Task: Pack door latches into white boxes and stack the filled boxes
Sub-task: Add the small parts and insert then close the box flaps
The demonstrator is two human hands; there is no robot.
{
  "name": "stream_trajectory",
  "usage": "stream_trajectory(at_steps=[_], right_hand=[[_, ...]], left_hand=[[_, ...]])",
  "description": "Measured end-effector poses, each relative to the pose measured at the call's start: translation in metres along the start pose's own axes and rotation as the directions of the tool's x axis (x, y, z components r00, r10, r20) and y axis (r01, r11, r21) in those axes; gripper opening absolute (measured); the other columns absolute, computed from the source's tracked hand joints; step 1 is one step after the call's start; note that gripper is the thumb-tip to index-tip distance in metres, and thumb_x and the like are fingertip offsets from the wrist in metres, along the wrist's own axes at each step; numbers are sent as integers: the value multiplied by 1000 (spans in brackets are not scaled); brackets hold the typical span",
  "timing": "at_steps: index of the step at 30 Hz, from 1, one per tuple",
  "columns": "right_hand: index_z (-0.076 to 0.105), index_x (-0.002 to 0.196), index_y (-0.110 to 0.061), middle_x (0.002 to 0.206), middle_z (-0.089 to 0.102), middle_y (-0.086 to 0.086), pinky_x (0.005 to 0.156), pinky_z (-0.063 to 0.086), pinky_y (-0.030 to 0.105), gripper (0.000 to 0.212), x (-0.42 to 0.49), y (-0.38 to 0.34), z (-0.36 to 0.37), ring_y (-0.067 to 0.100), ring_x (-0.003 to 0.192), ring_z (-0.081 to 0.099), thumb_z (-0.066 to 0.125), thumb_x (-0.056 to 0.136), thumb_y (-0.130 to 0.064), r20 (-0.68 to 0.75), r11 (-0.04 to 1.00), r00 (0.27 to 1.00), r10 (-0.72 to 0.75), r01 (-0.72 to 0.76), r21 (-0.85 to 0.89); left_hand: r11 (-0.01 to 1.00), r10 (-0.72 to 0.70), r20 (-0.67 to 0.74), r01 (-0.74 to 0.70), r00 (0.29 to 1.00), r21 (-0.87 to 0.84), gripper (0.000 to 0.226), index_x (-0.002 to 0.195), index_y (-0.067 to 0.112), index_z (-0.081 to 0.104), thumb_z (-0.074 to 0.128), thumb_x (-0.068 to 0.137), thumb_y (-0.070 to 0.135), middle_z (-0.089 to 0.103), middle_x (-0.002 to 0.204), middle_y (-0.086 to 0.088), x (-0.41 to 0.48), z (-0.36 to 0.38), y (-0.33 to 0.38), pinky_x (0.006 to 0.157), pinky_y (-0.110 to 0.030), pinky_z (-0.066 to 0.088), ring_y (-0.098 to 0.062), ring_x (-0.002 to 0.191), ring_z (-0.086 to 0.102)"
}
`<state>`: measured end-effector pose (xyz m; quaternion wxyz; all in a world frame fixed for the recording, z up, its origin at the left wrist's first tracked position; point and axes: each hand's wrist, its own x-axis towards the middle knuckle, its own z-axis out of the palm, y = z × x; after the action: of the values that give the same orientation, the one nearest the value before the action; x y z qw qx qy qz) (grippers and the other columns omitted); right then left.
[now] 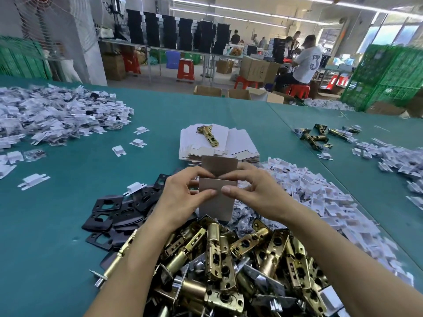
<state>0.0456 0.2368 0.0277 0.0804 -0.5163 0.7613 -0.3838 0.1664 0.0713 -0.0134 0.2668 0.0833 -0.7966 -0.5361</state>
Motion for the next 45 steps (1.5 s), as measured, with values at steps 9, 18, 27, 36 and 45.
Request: stream_trajectory(at_steps=[9, 18, 27, 36, 45], right_hand=[[70, 97, -35, 98, 70, -15, 84, 58, 46, 14, 5, -12, 7, 12, 97, 66, 74, 87, -25, -231, 985, 972, -50, 86, 148], [75, 86, -22, 84, 71, -13, 72, 51, 17, 12, 9, -16, 4, 1, 85, 67, 80, 81, -13, -275, 999, 961, -20, 33, 43], [72, 118, -18, 115, 62, -2, 96, 52, 30, 30, -3, -9, 4, 12, 109, 59, 70, 90, -8, -91, 986, 989, -115, 103, -132], [64, 114, -34, 112, 66, -9, 65, 56, 22, 31, -3, -6, 12, 8, 89, 70, 70, 91, -14, 5, 997, 999, 54, -55, 62], [61, 113, -24, 111, 62, 21, 63, 61, 42, 30, 4, -13, 11, 34, 85, 72, 64, 93, -2, -198, 668, 868, 456, -187, 720]], left_hand=[[978, -52, 33, 58, 998, -201, 36, 102, 30, 69, 81, 80, 4, 74, 105, 2, 2, -3, 1, 79, -31, 60, -20, 97, 73], [976, -82, -19, 76, 996, -202, 40, 98, 34, 52, 84, 80, 17, 72, 103, -6, 3, -5, -3, 65, -27, 55, -18, 84, 74], [963, -77, -96, 49, 992, -266, 3, 89, 22, 69, 72, 89, 20, 73, 103, -9, 3, -4, 2, 90, -59, 55, -27, 108, 68], [950, -122, -83, 92, 989, -298, 16, 84, 13, 69, 81, 79, 5, 76, 102, -5, 2, -6, -4, 66, -15, 53, -15, 90, 75], [898, -376, -95, 336, 922, -284, 31, 119, 32, 57, 71, 91, 34, 70, 113, 1, 8, -11, -2, 73, -33, 59, -17, 96, 72]])
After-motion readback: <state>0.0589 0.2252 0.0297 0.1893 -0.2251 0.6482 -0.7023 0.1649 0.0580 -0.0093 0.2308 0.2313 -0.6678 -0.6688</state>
